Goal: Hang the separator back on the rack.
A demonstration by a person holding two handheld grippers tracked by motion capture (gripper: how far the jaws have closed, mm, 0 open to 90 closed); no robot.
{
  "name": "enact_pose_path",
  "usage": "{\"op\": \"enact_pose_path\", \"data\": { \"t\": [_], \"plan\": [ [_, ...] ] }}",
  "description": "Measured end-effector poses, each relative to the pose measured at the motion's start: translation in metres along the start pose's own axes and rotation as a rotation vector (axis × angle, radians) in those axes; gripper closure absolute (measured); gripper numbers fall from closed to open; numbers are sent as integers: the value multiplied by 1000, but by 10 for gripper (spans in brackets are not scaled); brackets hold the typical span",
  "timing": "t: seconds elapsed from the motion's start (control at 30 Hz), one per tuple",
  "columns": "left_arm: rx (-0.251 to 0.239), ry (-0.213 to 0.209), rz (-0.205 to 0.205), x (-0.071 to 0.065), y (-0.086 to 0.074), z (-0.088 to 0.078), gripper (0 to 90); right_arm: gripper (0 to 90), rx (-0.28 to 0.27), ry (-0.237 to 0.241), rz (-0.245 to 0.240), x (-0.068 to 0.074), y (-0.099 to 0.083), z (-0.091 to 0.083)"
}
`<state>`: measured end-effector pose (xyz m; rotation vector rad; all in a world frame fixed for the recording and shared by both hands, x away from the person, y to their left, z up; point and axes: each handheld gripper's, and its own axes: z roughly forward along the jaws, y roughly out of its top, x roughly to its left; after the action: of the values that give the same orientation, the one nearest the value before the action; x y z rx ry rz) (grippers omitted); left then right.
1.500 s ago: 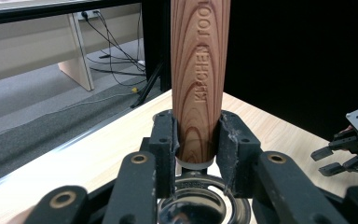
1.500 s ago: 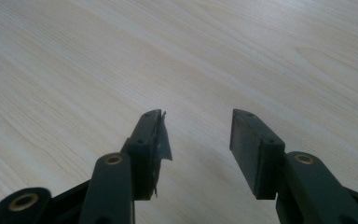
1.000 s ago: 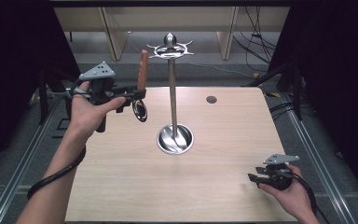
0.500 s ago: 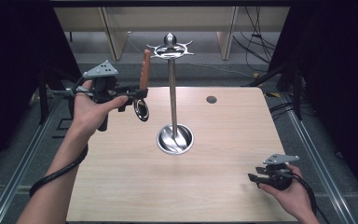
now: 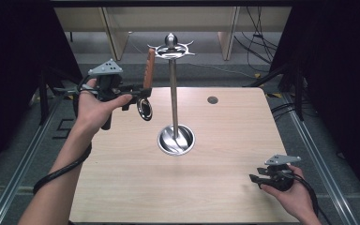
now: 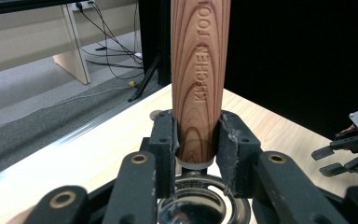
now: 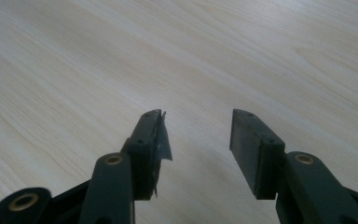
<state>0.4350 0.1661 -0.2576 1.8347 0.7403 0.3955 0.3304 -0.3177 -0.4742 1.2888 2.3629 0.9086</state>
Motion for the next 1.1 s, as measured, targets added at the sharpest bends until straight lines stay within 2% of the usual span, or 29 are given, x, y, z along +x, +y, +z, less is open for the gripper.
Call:
{"op": "enact_pose_path", "data": {
  "t": [0.03,0.07,0.13,0.17,0.3,0.37,0.4,0.43,0.8,0.87,0.97,1.0,1.03,1.1],
  "plan": [
    [-3,-2,-5,0,0,1,683,547,15,15,18,1,1,-1],
    [-3,-4,-5,0,0,1,683,547,47,15,11,0,2,-4],
    [2,-3,-6,0,0,2,683,547,46,15,10,0,2,-4],
    [2,-3,-6,0,0,2,684,547,3,12,20,1,0,0],
    [5,-7,-8,-1,-1,5,683,547,10,13,20,1,1,-1],
    [8,-10,-10,-1,-1,6,683,547,12,6,52,4,0,-1],
    [8,-10,-10,-1,-1,6,683,547,12,6,52,4,0,-1],
    [11,-9,-10,-1,-2,7,683,547,10,11,22,2,1,-1],
    [15,-7,-16,-1,-6,10,682,546,9,13,18,1,1,-1],
    [15,-8,-17,-1,-7,10,682,547,48,15,9,0,2,-4],
    [13,-5,-19,-1,-7,9,682,546,47,16,10,0,2,-4],
    [13,-5,-19,-1,-7,9,682,546,3,12,19,1,0,0],
    [10,-5,-18,-1,-8,9,681,546,19,9,17,1,1,-2],
    [5,-4,-20,-1,-8,9,679,545,8,15,18,1,1,-1]
  ]
}}
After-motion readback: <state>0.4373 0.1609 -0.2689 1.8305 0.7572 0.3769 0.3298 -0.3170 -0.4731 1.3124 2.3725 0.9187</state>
